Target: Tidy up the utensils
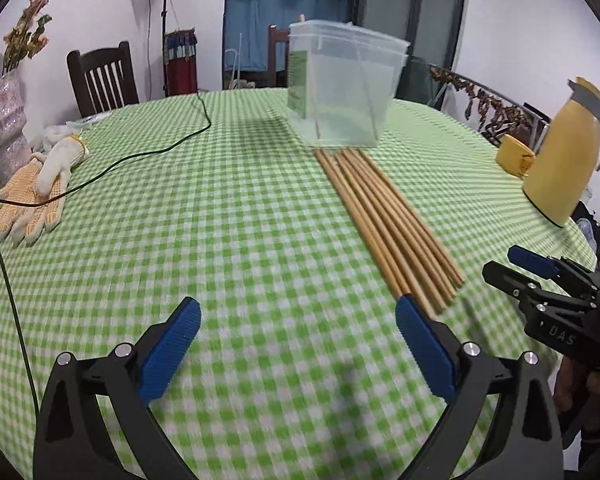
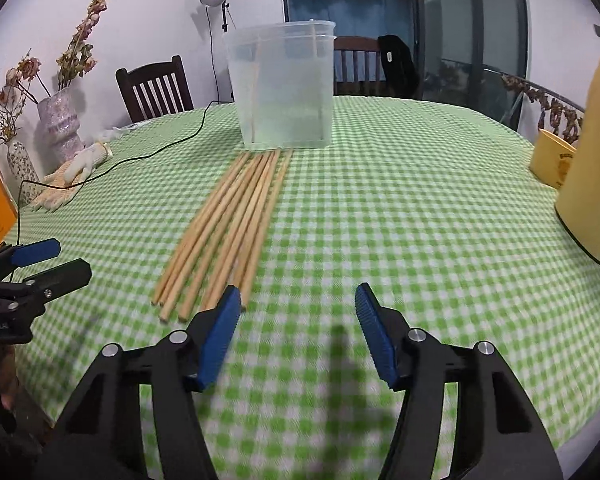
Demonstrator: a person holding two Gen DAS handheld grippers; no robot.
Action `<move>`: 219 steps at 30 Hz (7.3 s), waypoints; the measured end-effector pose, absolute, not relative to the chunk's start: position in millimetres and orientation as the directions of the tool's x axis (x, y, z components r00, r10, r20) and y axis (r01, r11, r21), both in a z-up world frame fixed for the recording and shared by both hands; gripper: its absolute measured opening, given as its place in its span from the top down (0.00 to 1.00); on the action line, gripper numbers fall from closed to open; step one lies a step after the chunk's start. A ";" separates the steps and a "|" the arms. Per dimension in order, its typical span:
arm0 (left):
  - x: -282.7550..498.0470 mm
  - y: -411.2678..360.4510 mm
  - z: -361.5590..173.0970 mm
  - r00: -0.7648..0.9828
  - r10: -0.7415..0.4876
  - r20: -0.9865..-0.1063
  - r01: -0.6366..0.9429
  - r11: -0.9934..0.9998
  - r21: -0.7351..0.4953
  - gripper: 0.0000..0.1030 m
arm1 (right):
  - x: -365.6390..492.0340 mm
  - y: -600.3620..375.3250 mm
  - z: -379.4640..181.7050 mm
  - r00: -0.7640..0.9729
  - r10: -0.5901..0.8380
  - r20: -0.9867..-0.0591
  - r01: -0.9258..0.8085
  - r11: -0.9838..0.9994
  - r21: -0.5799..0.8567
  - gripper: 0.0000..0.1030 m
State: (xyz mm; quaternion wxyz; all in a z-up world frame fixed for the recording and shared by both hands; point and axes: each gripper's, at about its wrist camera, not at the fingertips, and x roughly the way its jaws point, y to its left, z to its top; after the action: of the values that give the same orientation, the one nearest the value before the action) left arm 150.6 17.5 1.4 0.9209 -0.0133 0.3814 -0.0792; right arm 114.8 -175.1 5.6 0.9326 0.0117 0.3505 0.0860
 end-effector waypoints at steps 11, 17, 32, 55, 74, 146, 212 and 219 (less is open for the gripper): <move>192.7 -1.9 -4.6 0.643 -0.185 -0.743 0.175 0.980 -0.092 0.08 | 134.9 -161.5 -8.4 0.691 0.150 -0.707 -0.167 0.985 0.045 0.69; 203.4 -24.1 -14.1 0.611 -0.186 -0.770 0.239 0.970 -0.045 0.08 | 134.2 -172.2 -7.8 0.691 0.139 -0.709 -0.148 0.988 0.050 0.92; 204.7 -28.8 -21.1 0.601 -0.114 -0.791 0.250 0.967 0.050 0.18 | 127.6 -185.9 -6.7 0.692 0.137 -0.709 -0.141 0.989 0.053 0.92; 183.8 -1.1 -13.0 0.542 -0.237 -0.807 0.254 0.961 -0.112 0.98 | 114.5 -200.0 -9.2 0.723 0.132 -0.678 -0.140 0.989 0.044 0.92; 174.0 3.3 -0.4 0.566 -0.263 -0.781 0.265 0.956 -0.129 0.98 | 107.3 -194.3 0.3 0.739 0.150 -0.656 -0.180 0.983 0.022 0.94; 325.7 9.2 328.9 0.648 -0.478 -0.593 0.562 0.825 -0.052 0.99 | 264.3 -205.1 310.0 0.710 0.485 -0.510 -0.536 0.842 0.054 0.94; 364.8 39.8 261.3 0.772 -0.278 -0.572 0.269 0.958 -0.103 0.30 | 327.0 -255.8 263.7 0.828 0.206 -0.521 -0.208 0.977 0.055 0.29; 280.1 41.2 231.2 0.837 -0.251 -0.486 0.236 0.967 -0.094 0.21 | 280.5 -257.6 225.7 0.827 0.181 -0.532 -0.185 0.982 0.045 0.23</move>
State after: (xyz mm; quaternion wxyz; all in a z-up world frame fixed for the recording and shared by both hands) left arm 280.1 41.2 231.2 0.9582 -0.0149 0.2558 -0.1271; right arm 280.5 -257.6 225.7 0.9558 -0.0040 0.2779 0.0957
